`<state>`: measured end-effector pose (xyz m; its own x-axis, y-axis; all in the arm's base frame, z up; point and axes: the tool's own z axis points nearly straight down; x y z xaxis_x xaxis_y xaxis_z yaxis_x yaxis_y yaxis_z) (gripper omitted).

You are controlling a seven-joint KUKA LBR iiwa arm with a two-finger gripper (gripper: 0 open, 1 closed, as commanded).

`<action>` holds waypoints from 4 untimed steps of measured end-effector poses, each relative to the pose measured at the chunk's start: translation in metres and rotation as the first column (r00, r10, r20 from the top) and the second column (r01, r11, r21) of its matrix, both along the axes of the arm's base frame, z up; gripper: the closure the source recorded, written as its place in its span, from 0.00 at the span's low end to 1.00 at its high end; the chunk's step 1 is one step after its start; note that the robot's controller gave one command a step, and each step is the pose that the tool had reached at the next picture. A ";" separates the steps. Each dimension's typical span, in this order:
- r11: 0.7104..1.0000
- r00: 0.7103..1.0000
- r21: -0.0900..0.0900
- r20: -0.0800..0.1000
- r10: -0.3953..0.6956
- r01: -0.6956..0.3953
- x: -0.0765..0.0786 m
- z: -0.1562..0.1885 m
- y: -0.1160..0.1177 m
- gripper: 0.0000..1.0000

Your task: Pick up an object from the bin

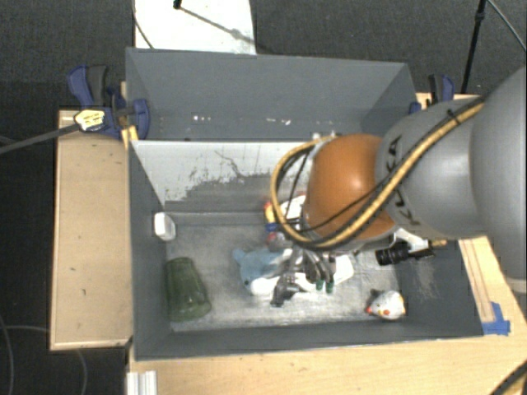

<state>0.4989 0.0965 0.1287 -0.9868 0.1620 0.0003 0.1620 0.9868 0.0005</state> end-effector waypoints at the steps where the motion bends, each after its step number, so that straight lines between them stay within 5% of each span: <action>1: 1.000 1.000 0.002 0.017 0.007 -0.007 0.011 -0.057 -0.014 0.00; 2: 0.991 0.991 0.005 0.015 -0.135 0.135 -0.007 -0.054 -0.017 1.00; 4: 0.991 0.991 0.003 0.009 -0.135 0.135 -0.008 -0.051 -0.018 1.00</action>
Offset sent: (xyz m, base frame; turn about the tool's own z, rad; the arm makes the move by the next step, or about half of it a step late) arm -0.0117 -0.0180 -0.0587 0.1322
